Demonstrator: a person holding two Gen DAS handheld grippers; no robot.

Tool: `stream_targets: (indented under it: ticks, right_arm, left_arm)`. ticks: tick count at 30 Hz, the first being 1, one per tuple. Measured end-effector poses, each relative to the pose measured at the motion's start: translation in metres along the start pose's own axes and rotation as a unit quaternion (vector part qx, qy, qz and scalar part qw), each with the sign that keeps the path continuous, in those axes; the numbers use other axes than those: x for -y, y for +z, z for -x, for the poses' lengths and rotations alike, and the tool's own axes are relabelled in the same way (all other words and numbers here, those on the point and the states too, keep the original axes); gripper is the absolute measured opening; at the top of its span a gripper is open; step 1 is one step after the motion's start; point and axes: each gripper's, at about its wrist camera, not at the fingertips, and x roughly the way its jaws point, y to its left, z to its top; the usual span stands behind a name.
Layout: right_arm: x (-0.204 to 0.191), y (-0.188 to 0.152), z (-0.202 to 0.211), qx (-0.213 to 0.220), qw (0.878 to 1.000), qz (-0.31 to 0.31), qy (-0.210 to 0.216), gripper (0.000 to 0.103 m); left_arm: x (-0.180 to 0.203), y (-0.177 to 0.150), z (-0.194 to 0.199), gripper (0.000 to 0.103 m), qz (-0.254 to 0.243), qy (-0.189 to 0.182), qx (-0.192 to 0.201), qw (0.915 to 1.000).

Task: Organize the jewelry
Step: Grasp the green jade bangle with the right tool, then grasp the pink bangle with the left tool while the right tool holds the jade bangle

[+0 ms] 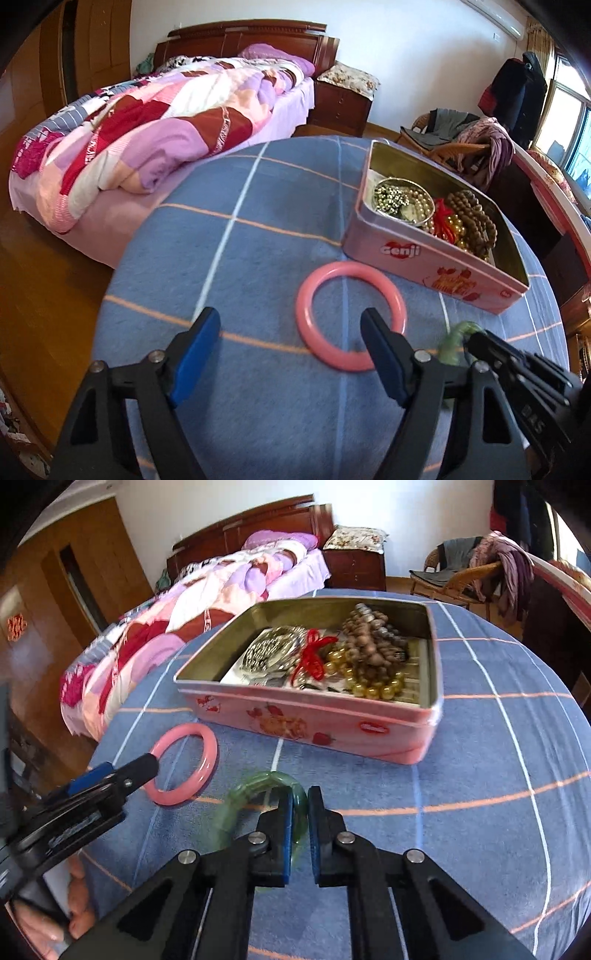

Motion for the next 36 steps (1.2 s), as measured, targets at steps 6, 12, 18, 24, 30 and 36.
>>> stream_targets:
  ticks: [6,12,18,24,30,36]
  right_arm:
    - [0.016,-0.006,0.015,0.020,0.999,-0.033,0.005,0.007]
    - [0.028,-0.004,0.018,0.023,0.998,-0.058,0.010,0.007]
    - [0.031,-0.004,0.015,0.021,0.997,-0.069,0.011,0.007]
    - [0.030,-0.005,0.013,0.017,0.997,-0.070,0.017,0.007]
    - [0.028,-0.005,0.017,0.023,0.997,-0.070,0.021,0.007]
    - [0.030,-0.002,0.029,0.041,0.996,-0.074,0.022,0.007]
  left_arm:
    - [0.017,-0.003,0.004,0.083,-0.021,-0.044,-0.001,0.9988]
    - [0.039,0.005,-0.016,0.091,-0.063,-0.044,-0.041,0.9962]
    - [0.053,0.010,-0.026,0.094,-0.095,-0.013,-0.051,0.9941]
    - [0.052,0.010,-0.024,0.087,-0.100,-0.006,-0.050,0.9937]
    - [0.048,0.009,-0.023,0.082,-0.100,-0.011,-0.043,0.9940]
    - [0.043,0.002,-0.014,0.082,-0.077,-0.027,-0.039,0.9959]
